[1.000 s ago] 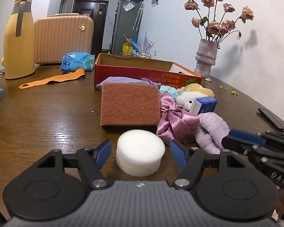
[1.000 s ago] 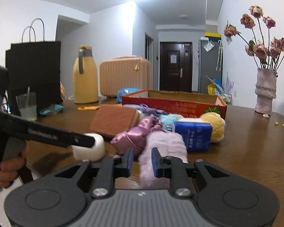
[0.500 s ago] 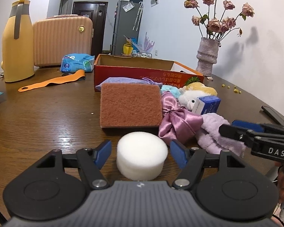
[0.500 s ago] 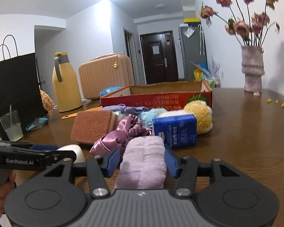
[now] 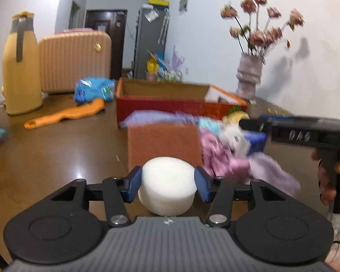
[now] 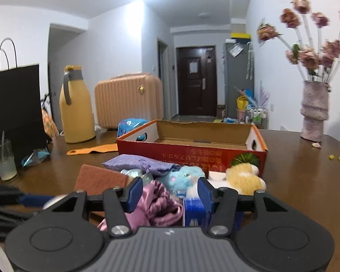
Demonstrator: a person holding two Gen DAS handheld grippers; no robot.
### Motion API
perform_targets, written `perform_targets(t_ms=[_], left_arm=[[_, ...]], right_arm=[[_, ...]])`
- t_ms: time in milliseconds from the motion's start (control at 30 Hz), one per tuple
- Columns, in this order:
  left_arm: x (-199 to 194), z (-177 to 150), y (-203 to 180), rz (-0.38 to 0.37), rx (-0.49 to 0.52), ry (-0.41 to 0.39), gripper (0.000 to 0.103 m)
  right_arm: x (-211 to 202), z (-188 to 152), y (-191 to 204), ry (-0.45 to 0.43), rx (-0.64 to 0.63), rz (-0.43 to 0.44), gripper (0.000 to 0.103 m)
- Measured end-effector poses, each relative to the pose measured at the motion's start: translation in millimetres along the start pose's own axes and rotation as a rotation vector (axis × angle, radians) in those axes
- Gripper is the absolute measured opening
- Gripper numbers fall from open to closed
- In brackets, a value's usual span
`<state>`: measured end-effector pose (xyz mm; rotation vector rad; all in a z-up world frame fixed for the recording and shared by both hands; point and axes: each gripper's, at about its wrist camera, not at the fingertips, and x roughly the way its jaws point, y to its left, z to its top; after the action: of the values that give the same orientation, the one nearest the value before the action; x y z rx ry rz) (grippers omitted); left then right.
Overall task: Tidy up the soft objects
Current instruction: 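Grasp the clear plastic bag with the right tool, then carry the foam cylinder with the left tool into the box while the right tool drops the bag there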
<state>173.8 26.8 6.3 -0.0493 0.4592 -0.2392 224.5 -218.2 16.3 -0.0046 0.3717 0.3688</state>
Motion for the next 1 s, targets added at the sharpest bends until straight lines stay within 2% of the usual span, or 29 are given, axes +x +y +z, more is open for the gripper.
perform_targets(t_ms=[133, 233, 300, 400, 500, 633, 767, 867, 1000], left_arm=[[9, 24, 14, 0.03, -0.02, -0.049, 0.052], [22, 42, 24, 0.06, -0.016, -0.067, 0.052], [33, 52, 34, 0.079, -0.019, -0.072, 0.052], [50, 64, 47, 0.091, -0.033, -0.067, 0.052], [65, 67, 56, 0.082, -0.049, -0.045, 0.052], [80, 62, 57, 0.062, -0.05, -0.013, 0.052], [88, 57, 55, 0.06, -0.054, 0.015, 0.052], [82, 56, 54, 0.078, -0.057, 0.012, 0.052], [61, 58, 50, 0.098, -0.047, -0.011, 0.052]], right_arm=[[34, 19, 1, 0.05, -0.043, 0.063, 0.051], [72, 31, -2, 0.142, 0.005, 0.123, 0.039], [94, 35, -1, 0.205, 0.052, 0.17, 0.038], [115, 37, 7, 0.257, 0.035, 0.162, 0.04], [128, 33, 8, 0.305, 0.068, 0.194, 0.042], [126, 29, 13, 0.305, 0.052, 0.215, 0.041], [132, 23, 17, 0.344, 0.042, 0.273, 0.021], [121, 27, 24, 0.296, 0.007, 0.245, 0.013], [89, 41, 14, 0.221, 0.007, 0.223, 0.012]])
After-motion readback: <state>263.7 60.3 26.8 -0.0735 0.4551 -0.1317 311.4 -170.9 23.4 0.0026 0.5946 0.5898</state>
